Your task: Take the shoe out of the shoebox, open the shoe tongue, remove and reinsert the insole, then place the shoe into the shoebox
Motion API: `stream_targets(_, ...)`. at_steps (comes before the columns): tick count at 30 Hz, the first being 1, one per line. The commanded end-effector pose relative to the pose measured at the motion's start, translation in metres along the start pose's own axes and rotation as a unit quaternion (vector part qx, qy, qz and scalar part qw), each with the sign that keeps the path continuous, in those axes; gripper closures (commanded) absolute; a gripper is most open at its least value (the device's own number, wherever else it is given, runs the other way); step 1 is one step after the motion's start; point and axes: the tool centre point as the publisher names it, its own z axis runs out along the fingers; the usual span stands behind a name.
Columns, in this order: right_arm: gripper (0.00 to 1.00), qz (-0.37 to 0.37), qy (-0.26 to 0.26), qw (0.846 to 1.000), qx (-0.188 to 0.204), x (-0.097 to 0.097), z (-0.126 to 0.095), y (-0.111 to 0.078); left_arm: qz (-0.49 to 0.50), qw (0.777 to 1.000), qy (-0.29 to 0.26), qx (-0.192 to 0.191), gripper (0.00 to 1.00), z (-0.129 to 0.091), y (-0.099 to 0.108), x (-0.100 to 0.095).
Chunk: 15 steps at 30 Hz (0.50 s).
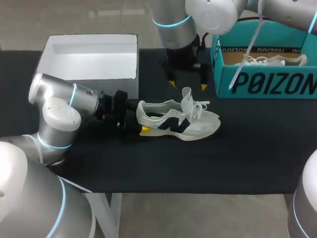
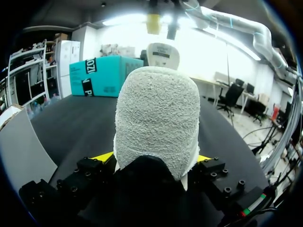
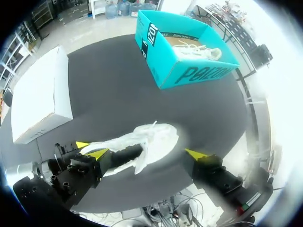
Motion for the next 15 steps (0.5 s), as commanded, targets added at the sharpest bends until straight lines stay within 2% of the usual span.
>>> stream_targets(1,0.0,-0.084,0.091,0.992,-0.021,0.007,-0.011,0.0,0.0,1.0,0.001,0.0,1.0,-0.001,0.001,0.0)
stream_targets(4,0.0,-0.186,0.162,0.969,-0.026,0.021,-0.019,-0.003,0.0,1.0,0.001,0.0,1.0,-0.001,0.001,0.0)
stream_targets(8,0.0,-0.294,0.243,0.924,-0.019,0.032,-0.032,-0.013,0.0,1.0,0.001,0.0,1.0,-0.001,0.001,0.0)
stream_targets(12,0.0,-0.291,0.232,0.928,-0.004,0.026,-0.035,-0.016,0.0,1.0,0.001,0.0,1.0,-0.001,0.001,0.0)
stream_targets(15,0.0,-0.309,0.243,0.919,-0.003,0.018,-0.038,-0.021,0.0,1.0,0.001,0.0,1.0,-0.001,0.001,0.0)
